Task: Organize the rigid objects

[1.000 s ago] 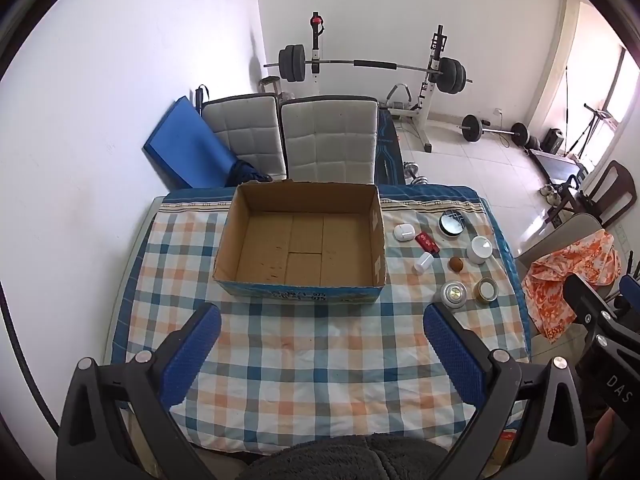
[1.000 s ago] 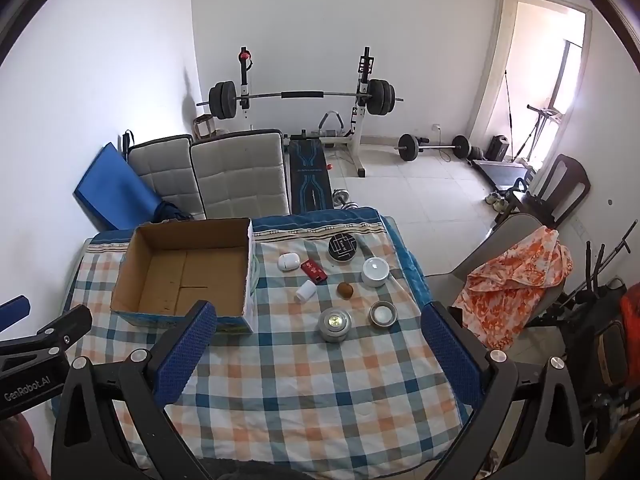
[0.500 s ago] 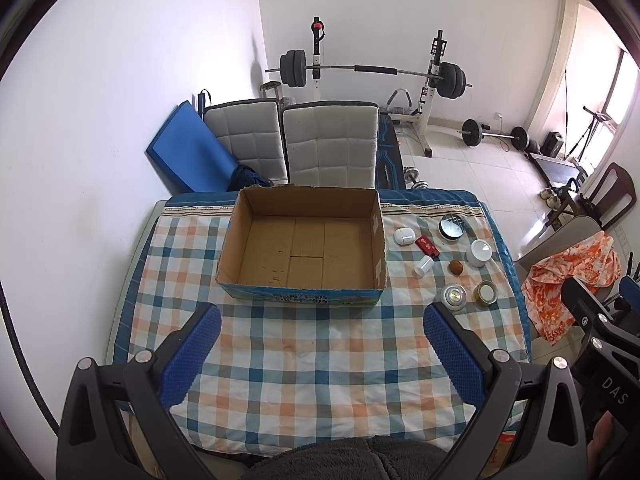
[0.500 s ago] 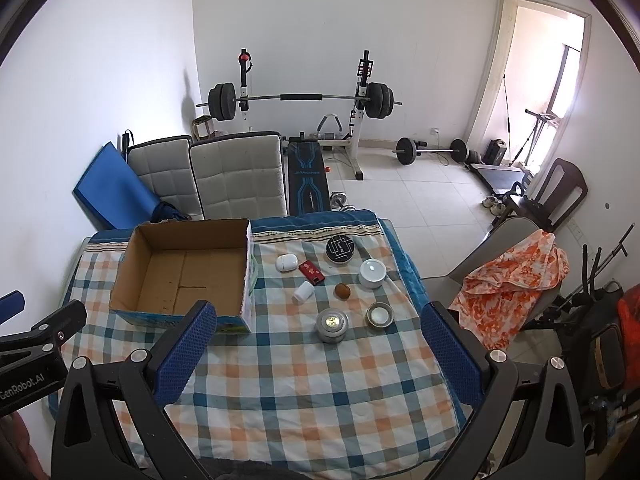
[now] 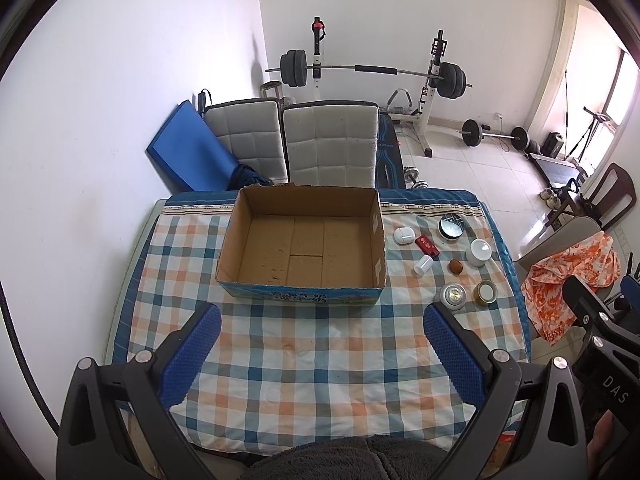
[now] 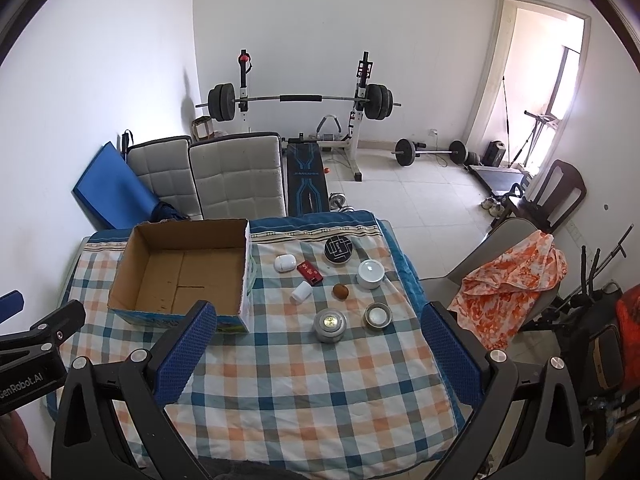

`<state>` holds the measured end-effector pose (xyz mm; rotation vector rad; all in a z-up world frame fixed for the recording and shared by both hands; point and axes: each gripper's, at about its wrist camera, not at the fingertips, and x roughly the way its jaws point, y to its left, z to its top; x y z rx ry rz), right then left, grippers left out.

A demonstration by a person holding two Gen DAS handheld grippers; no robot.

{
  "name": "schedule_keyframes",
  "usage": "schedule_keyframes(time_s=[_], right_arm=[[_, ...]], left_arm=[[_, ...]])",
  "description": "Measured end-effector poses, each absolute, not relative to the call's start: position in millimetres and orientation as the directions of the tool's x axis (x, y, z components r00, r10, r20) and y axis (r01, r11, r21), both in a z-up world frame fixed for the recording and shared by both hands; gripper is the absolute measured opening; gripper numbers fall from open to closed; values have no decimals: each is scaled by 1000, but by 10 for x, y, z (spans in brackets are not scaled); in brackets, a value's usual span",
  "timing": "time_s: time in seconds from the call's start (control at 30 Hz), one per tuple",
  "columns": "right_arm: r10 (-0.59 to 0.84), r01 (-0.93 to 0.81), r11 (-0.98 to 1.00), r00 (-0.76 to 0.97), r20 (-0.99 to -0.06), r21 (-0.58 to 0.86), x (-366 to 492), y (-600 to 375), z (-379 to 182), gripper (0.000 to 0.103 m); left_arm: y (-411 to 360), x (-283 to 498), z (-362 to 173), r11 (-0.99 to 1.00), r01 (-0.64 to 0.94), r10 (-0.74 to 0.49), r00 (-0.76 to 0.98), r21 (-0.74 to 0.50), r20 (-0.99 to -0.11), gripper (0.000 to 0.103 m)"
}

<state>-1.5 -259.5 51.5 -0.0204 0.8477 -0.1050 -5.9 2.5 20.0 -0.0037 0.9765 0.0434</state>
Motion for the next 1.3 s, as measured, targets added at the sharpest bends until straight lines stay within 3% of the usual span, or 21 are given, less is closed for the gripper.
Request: schedule_keyframes(time_s=[1.3], right_arm=[[-113,91,993,669,-734,-70,43,-2553,516,103]], left_arm=[[14,-88,192,999,-40,36,565,16,-824,103]])
